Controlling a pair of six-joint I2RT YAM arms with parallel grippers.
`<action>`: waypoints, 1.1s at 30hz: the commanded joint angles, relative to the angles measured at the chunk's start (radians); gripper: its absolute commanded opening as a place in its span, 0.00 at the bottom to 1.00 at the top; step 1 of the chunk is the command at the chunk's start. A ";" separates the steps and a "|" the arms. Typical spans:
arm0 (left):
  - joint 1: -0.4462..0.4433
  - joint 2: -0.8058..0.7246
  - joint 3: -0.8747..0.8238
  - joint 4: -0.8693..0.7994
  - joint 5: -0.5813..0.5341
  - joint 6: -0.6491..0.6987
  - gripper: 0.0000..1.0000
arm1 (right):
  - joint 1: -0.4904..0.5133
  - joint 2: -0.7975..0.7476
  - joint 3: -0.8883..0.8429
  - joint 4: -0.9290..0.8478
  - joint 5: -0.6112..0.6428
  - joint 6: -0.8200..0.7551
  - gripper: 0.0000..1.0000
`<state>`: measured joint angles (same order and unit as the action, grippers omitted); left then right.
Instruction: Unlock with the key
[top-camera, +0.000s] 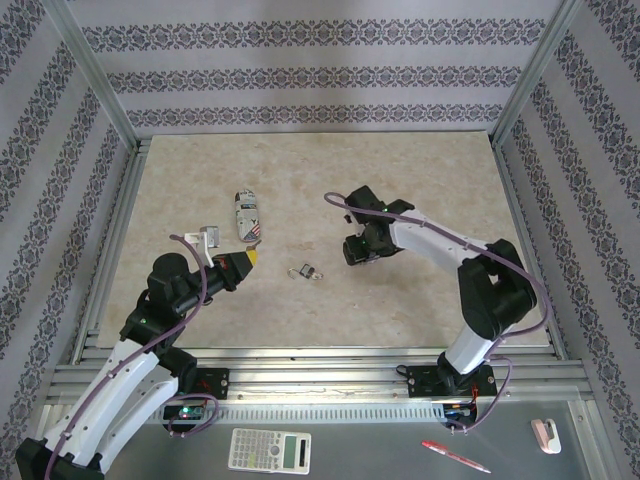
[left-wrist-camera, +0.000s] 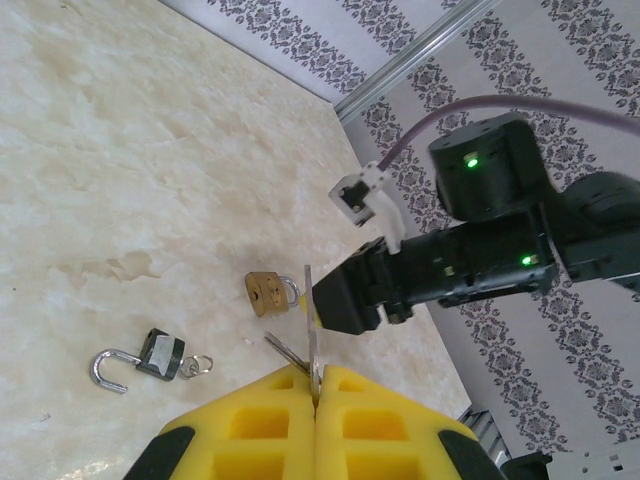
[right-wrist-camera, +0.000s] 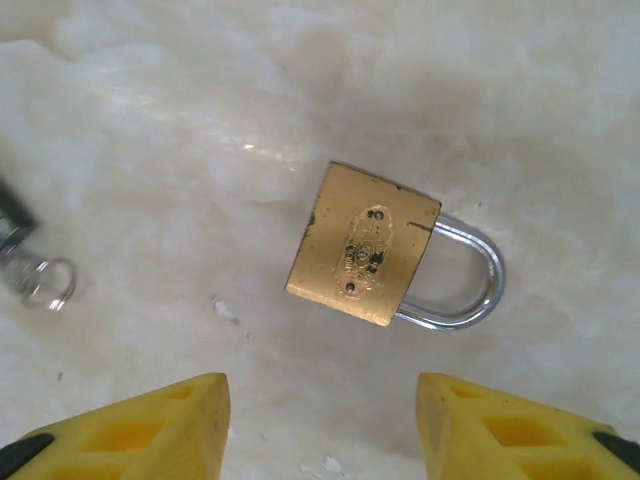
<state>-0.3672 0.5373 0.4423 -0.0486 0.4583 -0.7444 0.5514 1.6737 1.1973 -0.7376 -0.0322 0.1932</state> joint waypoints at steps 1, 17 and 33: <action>-0.010 -0.008 -0.007 0.003 -0.008 0.025 0.00 | 0.000 -0.017 0.056 -0.109 -0.038 -0.326 0.55; 0.020 0.104 0.117 -0.027 0.120 0.156 0.00 | -0.192 0.054 0.027 0.012 -0.177 -1.411 0.65; 0.091 0.122 0.111 -0.031 0.170 0.165 0.00 | -0.142 0.262 0.167 -0.029 -0.216 -1.552 0.65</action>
<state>-0.2916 0.6605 0.5415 -0.0799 0.6010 -0.6044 0.3973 1.9163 1.3434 -0.7311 -0.2188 -1.3243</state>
